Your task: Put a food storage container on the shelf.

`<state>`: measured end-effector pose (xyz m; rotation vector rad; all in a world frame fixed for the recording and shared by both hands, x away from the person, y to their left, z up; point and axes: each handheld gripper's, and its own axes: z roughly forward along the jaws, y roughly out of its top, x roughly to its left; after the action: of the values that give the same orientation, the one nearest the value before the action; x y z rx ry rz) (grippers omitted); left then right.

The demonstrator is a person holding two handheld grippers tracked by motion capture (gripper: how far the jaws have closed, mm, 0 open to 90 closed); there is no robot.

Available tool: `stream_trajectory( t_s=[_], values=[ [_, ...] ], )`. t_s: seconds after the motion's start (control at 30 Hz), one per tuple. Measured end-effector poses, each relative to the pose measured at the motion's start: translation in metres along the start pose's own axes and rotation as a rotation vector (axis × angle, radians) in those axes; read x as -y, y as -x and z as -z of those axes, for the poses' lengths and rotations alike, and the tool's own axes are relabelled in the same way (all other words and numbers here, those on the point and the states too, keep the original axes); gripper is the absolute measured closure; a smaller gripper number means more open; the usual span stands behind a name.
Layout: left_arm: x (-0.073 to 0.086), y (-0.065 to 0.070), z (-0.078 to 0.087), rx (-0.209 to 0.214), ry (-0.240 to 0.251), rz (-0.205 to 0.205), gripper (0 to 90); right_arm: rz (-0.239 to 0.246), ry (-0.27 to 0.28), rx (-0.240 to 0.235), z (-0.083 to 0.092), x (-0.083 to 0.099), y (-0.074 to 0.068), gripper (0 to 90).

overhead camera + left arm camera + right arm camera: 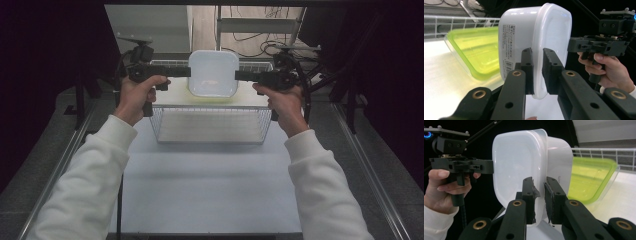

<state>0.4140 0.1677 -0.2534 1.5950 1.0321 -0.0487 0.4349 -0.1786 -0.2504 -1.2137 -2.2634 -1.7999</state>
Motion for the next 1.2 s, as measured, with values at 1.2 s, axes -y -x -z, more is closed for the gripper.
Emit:
stream_trajectory(
  t_s=[1.2],
  values=[
    [-0.030,-0.063,-0.036,0.055,-0.025,0.251,79.4,-0.261,-0.098,0.013,-0.040,-0.043,0.055,76.1]
  ],
)
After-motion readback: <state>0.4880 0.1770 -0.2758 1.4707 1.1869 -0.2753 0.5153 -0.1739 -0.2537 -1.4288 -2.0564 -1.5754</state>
